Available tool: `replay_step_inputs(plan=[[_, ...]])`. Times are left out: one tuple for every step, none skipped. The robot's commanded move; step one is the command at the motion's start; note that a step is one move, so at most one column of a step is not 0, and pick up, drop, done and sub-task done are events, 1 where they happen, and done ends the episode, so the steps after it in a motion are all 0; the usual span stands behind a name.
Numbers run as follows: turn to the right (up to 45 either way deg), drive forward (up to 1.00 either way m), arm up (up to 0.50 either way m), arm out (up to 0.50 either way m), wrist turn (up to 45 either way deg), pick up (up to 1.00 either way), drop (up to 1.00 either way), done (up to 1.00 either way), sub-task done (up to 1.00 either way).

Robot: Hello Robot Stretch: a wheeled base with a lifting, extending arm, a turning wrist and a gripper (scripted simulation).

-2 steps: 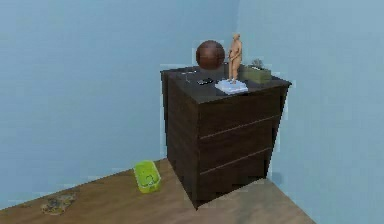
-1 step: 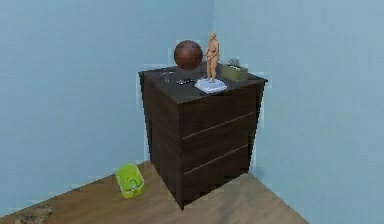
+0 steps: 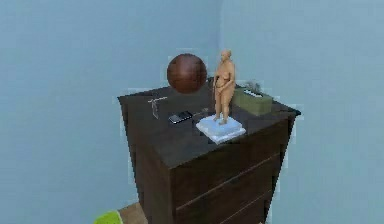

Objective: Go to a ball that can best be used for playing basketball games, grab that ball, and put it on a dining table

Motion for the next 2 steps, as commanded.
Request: replay_step_inputs(plan=[[45.0, 0.00, 0.00, 0.00, 0.0, 0.00, 0.00, 0.00, 0.00], [12.0, 0.00, 0.00, 0.00, 0.0, 0.00, 0.00, 0.00, 0.00]])
